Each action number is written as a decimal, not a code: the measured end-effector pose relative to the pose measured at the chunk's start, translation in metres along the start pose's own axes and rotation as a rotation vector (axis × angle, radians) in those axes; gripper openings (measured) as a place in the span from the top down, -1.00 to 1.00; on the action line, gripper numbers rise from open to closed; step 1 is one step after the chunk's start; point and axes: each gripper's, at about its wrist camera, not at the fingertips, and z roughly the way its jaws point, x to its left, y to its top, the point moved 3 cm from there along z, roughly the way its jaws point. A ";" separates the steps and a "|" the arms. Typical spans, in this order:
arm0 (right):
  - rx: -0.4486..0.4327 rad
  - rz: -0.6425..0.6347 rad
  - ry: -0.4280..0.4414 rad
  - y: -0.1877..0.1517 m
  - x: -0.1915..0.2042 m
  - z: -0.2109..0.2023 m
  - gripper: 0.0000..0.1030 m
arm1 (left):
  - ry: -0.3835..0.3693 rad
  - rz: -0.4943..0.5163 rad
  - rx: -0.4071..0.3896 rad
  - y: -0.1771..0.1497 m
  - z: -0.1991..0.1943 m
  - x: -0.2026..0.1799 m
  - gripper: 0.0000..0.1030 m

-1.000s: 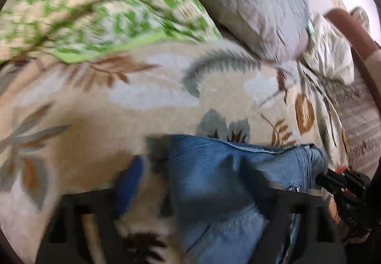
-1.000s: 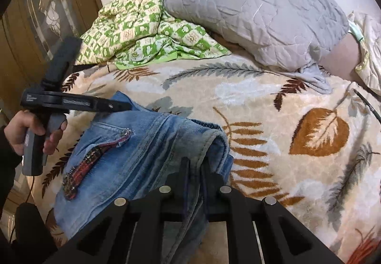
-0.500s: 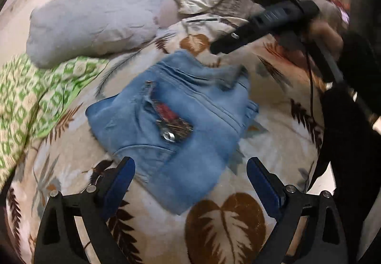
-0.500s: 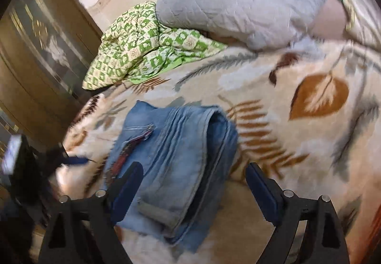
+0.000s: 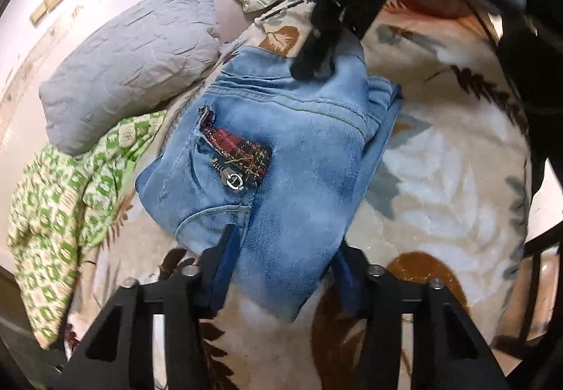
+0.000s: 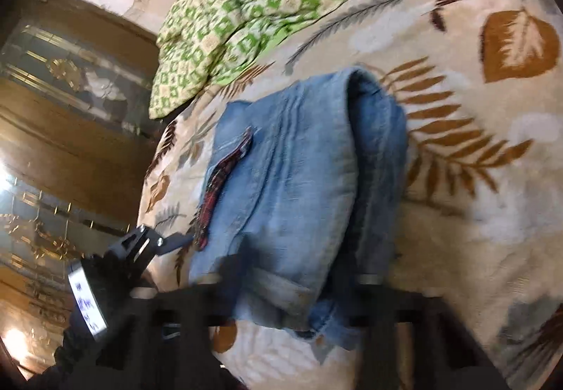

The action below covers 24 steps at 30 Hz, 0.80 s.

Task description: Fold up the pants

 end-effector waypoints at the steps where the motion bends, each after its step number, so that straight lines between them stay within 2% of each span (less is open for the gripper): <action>1: -0.003 -0.014 -0.013 -0.001 0.003 0.002 0.52 | -0.005 -0.001 0.002 0.000 -0.001 0.000 0.25; 2: -0.010 -0.026 -0.007 -0.001 0.007 0.003 0.63 | -0.010 -0.003 0.003 0.000 -0.002 0.000 0.33; 3: -0.027 -0.033 0.012 -0.001 0.010 0.001 0.64 | -0.010 -0.011 -0.001 0.000 -0.002 0.001 0.35; 6: -0.118 -0.062 0.102 -0.001 0.020 -0.021 0.74 | -0.077 -0.117 -0.051 -0.002 -0.009 0.013 0.44; 7: -0.139 -0.074 0.101 -0.001 0.021 -0.028 0.75 | -0.091 -0.142 -0.052 -0.005 -0.007 0.016 0.46; 8: -0.134 -0.086 0.046 -0.001 0.019 -0.028 0.76 | -0.084 -0.120 -0.025 -0.006 0.000 0.014 0.46; 10: -0.056 -0.085 -0.069 -0.005 0.010 -0.008 0.76 | -0.051 -0.037 0.010 -0.008 0.010 0.001 0.46; 12: 0.003 -0.125 -0.181 -0.013 0.004 0.015 0.76 | -0.067 -0.073 0.011 -0.007 0.011 0.003 0.47; 13: 0.005 -0.133 -0.201 -0.015 0.002 0.021 0.77 | -0.086 -0.096 0.008 -0.008 0.009 0.007 0.46; 16: -0.012 -0.122 -0.204 -0.013 -0.001 0.022 0.77 | -0.080 -0.089 0.043 -0.018 0.014 0.008 0.46; 18: -0.006 -0.164 -0.240 -0.012 0.003 0.025 0.77 | -0.065 -0.107 0.073 -0.024 0.020 0.013 0.58; 21: -0.011 -0.163 -0.261 -0.013 0.005 0.027 0.77 | -0.080 -0.158 0.051 -0.024 0.013 0.019 0.58; 22: -0.023 -0.161 -0.261 -0.012 0.006 0.026 0.75 | -0.072 -0.152 0.035 -0.023 0.006 0.019 0.55; 24: -0.045 -0.168 -0.240 -0.014 0.003 0.014 0.62 | -0.108 -0.185 0.019 -0.023 -0.009 0.023 0.29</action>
